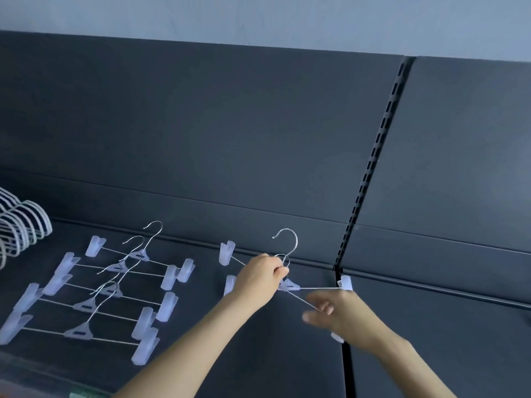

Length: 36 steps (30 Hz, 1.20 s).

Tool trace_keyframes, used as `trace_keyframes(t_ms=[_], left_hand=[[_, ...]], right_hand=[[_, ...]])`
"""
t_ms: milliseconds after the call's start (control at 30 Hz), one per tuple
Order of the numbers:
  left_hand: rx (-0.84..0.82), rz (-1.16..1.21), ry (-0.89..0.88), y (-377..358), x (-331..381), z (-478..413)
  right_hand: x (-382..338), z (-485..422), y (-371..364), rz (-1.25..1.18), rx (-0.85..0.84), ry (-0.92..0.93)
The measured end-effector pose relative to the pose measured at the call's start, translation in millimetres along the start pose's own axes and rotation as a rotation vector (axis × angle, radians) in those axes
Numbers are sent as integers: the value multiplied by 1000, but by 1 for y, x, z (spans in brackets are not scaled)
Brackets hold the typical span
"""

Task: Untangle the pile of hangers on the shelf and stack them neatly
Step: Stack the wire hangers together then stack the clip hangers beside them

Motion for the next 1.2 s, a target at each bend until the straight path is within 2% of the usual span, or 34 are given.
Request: trace_keyframes(t_ms=[33,100,200,267,333,400,467,500,533,633,900,1200], left_hand=[[-8,-3,8,-5,4,1],[-24,2,38,-16,9,3],[-69,5,87,-30,7,7],[-77,-10,78,-34,-1,10],[-50,-191,20,-32,-13,14],[44,-418,-19,-23,-31,21],[176,-500,-20,-11,-47,29],[225,-504,16,-6,-55,33],[203,-481,83,-5,-63,34],[30,-379,232,-16,-84,32],[24,-283,143,-20,-94,23],[17,-202,127,-9,-104,1]], right_hand=[[6,-2,0,238,58,-21],[13,-5,-2,566,210,46],[32,-11,-4,710,342,137],[48,-16,-2,692,333,183],[61,-21,-2,632,278,237],[67,-25,4,567,270,279],[68,-32,7,494,201,257],[69,-36,7,468,159,209],[69,-40,7,474,120,163],[72,-49,5,477,96,81],[90,-32,-3,237,212,-95],[75,-21,-35,137,294,-72]])
Point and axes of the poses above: each hand's wrist, its own z-axis away from the middle knuckle, its own y-axis out of the back of the hand, x = y × z, the point moved 5 cm from there along -z, towards the middle knuckle, and after that the axes turned 3 degrees about -x, right-handed, at the moved point
